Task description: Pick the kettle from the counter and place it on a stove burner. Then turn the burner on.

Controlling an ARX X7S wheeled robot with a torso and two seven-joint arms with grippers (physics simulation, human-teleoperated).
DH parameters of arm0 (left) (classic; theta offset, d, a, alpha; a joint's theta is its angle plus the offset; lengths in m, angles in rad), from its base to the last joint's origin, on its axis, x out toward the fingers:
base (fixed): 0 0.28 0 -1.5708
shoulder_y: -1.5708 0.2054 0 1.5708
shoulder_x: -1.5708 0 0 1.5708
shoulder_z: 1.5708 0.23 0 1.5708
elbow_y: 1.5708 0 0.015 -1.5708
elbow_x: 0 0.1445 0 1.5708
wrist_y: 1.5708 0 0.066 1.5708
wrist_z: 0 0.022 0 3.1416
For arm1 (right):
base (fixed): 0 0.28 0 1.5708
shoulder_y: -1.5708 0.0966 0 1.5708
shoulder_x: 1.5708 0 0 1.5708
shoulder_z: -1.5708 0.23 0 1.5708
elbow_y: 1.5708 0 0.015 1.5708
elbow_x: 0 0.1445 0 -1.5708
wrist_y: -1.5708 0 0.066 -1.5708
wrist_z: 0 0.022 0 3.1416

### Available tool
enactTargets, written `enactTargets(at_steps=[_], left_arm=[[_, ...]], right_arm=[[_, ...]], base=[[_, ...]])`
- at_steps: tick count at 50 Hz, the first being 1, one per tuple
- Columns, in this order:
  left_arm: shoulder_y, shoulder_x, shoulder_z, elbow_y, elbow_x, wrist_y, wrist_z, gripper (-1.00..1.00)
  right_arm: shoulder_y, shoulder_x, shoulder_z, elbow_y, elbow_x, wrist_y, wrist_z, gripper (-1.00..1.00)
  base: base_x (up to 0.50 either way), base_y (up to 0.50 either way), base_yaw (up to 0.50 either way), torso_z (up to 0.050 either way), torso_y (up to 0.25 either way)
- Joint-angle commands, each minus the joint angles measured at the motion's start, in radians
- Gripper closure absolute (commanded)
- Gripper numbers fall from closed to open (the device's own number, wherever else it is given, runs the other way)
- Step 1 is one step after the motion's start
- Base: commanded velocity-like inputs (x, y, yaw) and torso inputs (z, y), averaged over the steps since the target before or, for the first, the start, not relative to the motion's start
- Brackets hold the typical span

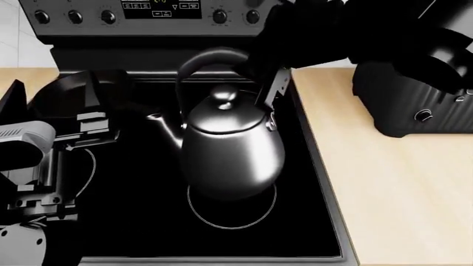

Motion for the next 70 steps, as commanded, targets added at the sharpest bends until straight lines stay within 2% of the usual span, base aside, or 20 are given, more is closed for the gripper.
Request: enactTargets(at_steps=[1,66,67,70], left_arm=[[0.003,-0.003,0.001,-0.001,-0.004,0.004,-0.002,-1.0],[0.012,-0.024,0.018,0.012,-0.019,0.006,-0.027,-1.0],[0.012,-0.024,0.018,0.012,-0.02,0.007,-0.027,-1.0],[0.013,-0.025,0.018,0.011,-0.02,0.009,-0.027,-1.0]], right_arm=[[-0.038,-0.004,0.051,0.02,-0.034,-0.073,0.039,1.0],[-0.217,0.088,0.1,-0.094,0.041,-0.115,0.135,1.0],[-0.215,0.098,0.099,-0.114,0.049,-0.111,0.122,-1.0],[-0.208,0.118,0.098,-0.159,0.066,-0.098,0.109,-1.0]], base=[[0.0,0.0,0.0,0.0,0.01],[0.0,0.0,0.0,0.001,0.001],[0.0,0.0,0.0,0.0,0.0],[0.0,0.0,0.0,0.0,0.0]])
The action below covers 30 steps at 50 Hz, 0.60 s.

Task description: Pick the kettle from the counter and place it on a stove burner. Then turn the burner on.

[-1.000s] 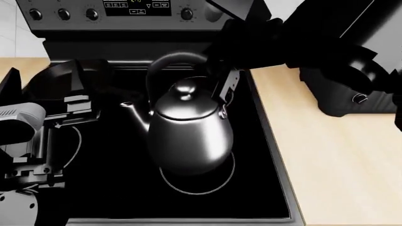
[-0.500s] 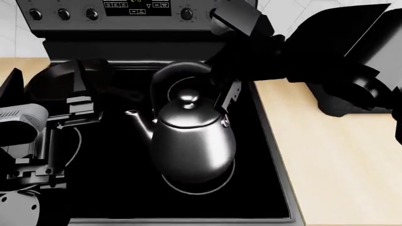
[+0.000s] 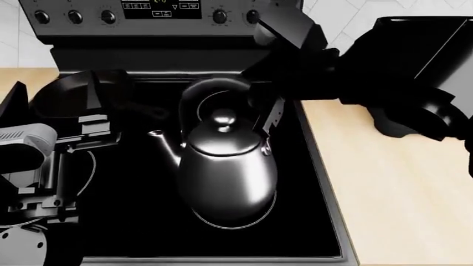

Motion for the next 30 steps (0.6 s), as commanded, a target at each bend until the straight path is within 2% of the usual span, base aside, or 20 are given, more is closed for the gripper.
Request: enactTargets(at_steps=[1,30], left_arm=[[0.002,-0.003,0.002,0.002,-0.003,0.002,-0.004,-1.0],[0.012,-0.012,0.002,0.015,-0.018,0.007,-0.012,-1.0]], right_arm=[[0.009,0.045,0.018,-0.089,0.019,0.012,-0.013,-1.0],[0.007,0.114,0.02,-0.236,0.103,0.094,0.018,-1.0]], base=[[0.0,0.0,0.0,0.0,0.0],[0.0,0.0,0.0,0.0,0.0]])
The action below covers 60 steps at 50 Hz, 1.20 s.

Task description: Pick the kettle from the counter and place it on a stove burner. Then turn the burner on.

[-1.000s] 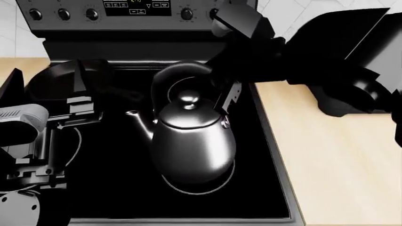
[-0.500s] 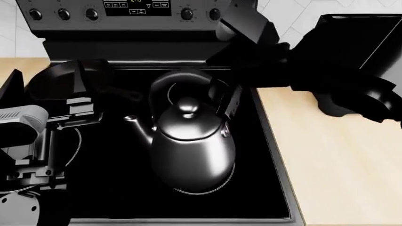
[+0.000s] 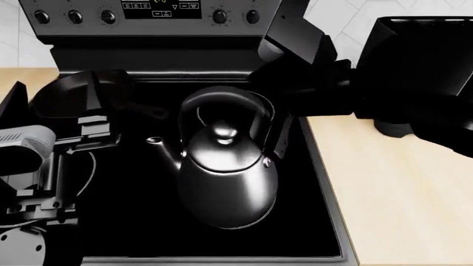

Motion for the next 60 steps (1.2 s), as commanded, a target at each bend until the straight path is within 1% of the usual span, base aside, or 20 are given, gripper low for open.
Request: enactTargets(at_steps=[1,21,34,40,42,44,47,49,51,54,57,60], left_arm=[[0.006,-0.003,-0.002,0.003,-0.005,0.006,-0.003,-1.0],[0.01,-0.006,0.002,0.001,-0.01,0.012,-0.007,-1.0],[0.014,-0.01,0.002,0.001,-0.012,0.018,-0.011,-1.0],[-0.011,-0.021,0.003,-0.002,-0.007,-0.007,-0.025,-1.0],[-0.047,-0.031,0.006,-0.012,0.003,-0.053,-0.051,-1.0],[-0.121,-0.043,0.0,-0.031,-0.002,-0.136,-0.091,-1.0],[-0.264,-0.058,-0.007,-0.092,-0.036,-0.232,-0.112,-1.0],[-0.394,-0.067,0.017,-0.165,-0.035,-0.277,-0.105,-1.0],[-0.512,-0.067,0.051,-0.258,-0.025,-0.304,-0.089,-1.0],[-0.649,-0.058,0.095,-0.383,-0.012,-0.327,-0.06,-1.0],[-0.759,-0.041,0.123,-0.495,-0.009,-0.338,-0.03,-1.0],[-0.841,-0.024,0.14,-0.595,-0.002,-0.33,-0.006,-1.0]], right_arm=[[-0.005,0.025,-0.002,-0.053,0.026,0.029,0.013,-1.0],[0.046,0.029,0.044,-0.062,0.045,0.041,0.062,-1.0],[0.078,0.059,0.098,-0.124,0.139,0.082,0.11,-1.0],[0.098,0.076,0.118,-0.143,0.171,0.099,0.125,-1.0],[0.106,0.083,0.129,-0.148,0.181,0.101,0.133,-1.0],[0.115,0.089,0.146,-0.151,0.189,0.098,0.154,-1.0],[0.12,0.078,0.183,-0.114,0.189,0.083,0.259,-1.0],[0.112,0.058,0.198,-0.08,0.166,0.067,0.343,-1.0],[0.104,0.036,0.204,-0.043,0.144,0.055,0.409,-1.0],[0.093,0.0,0.21,0.018,0.132,0.051,0.48,-1.0],[0.081,-0.035,0.238,0.103,0.127,0.027,0.554,-1.0],[0.074,-0.06,0.249,0.161,0.109,0.001,0.582,-1.0]], base=[[0.0,0.0,0.0,0.0,0.0],[0.0,0.0,0.0,0.0,0.0],[0.0,0.0,0.0,0.0,0.0],[0.0,0.0,0.0,0.0,0.0],[0.0,0.0,0.0,0.0,0.0],[0.0,0.0,0.0,0.0,0.0],[0.0,0.0,0.0,0.0,0.0],[0.0,0.0,0.0,0.0,0.0],[0.0,0.0,0.0,0.0,0.0],[0.0,0.0,0.0,0.0,0.0],[0.0,0.0,0.0,0.0,0.0],[0.0,0.0,0.0,0.0,0.0]])
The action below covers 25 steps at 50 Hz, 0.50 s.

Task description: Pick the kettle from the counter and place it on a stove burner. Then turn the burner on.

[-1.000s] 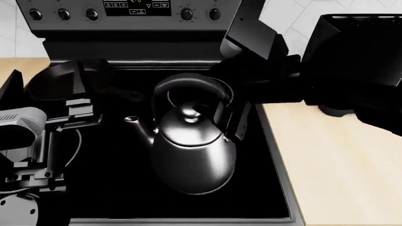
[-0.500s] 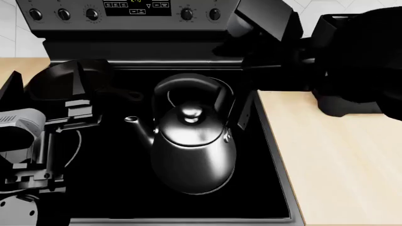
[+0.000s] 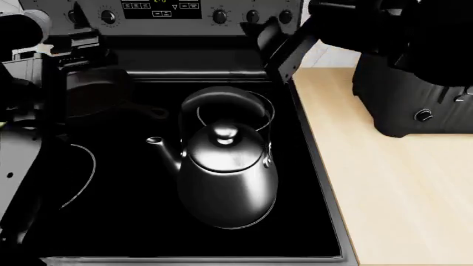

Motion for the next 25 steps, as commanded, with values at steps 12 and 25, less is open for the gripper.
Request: enactTargets(at_steps=[12,25], left_arm=[[-0.615,0.117,0.171,-0.763,0.073,0.014,0.16,-1.0],[-0.959,0.273,0.166,-1.696,0.194,0.328,0.363,-1.0]], right_arm=[[-0.046,-0.201,0.044,0.431,-0.134,-0.17,0.188,-1.0],[-0.053,-0.48,0.025,1.134,-0.316,-0.527,-0.004,-1.0]], base=[[0.0,0.0,0.0,0.0,0.0],[0.0,0.0,0.0,0.0,0.0]])
